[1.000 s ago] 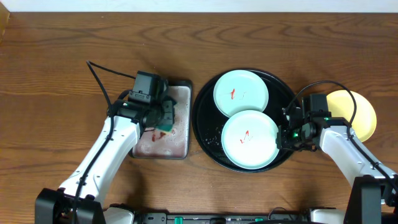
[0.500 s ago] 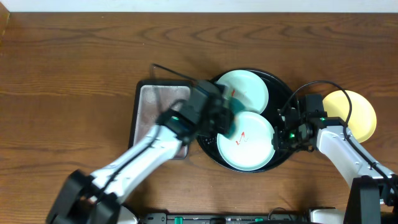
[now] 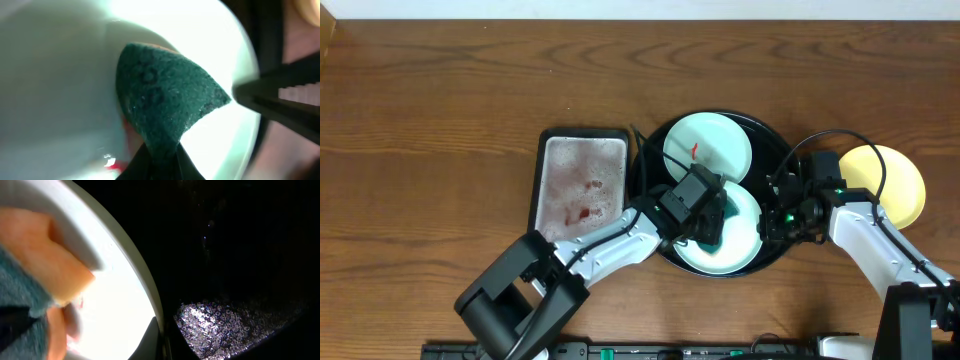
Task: Clean dirty plates on tray and stack at the side
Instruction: 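Scrub the pale green plate with the sponge while the right gripper holds it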
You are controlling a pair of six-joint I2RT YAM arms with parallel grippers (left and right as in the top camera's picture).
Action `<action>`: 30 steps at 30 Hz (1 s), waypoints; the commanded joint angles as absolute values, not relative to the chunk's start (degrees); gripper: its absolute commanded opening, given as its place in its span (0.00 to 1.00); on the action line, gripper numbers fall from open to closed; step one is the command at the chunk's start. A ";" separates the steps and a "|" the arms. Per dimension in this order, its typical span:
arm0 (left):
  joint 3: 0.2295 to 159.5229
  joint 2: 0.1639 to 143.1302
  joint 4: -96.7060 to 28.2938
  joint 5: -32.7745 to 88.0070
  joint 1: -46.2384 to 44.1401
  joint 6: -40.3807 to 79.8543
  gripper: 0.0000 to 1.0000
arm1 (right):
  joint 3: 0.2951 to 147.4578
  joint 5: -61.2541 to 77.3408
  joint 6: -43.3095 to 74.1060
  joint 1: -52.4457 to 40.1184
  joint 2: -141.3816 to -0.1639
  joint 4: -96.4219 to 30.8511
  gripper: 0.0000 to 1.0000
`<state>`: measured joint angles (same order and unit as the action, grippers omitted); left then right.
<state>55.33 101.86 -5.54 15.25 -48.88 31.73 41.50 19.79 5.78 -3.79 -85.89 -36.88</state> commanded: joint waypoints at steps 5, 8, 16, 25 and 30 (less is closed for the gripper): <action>56.07 101.30 -12.36 -5.61 -47.92 32.03 0.07 | 41.36 20.38 5.04 -4.23 -86.37 -37.06 0.01; 56.23 98.72 -11.64 -3.51 -47.99 32.03 0.07 | 41.36 20.38 5.06 -4.23 -86.39 -37.04 0.01; 56.12 95.77 -8.21 4.12 -49.06 36.86 0.07 | 41.36 20.38 5.06 -4.23 -86.39 -37.01 0.01; 56.12 101.41 -3.31 4.08 -54.89 38.35 0.07 | 41.36 20.40 5.06 -4.23 -86.37 -37.06 0.01; 56.12 104.09 -4.10 3.31 -55.57 38.57 0.08 | 41.36 20.40 5.06 -4.23 -86.37 -37.04 0.01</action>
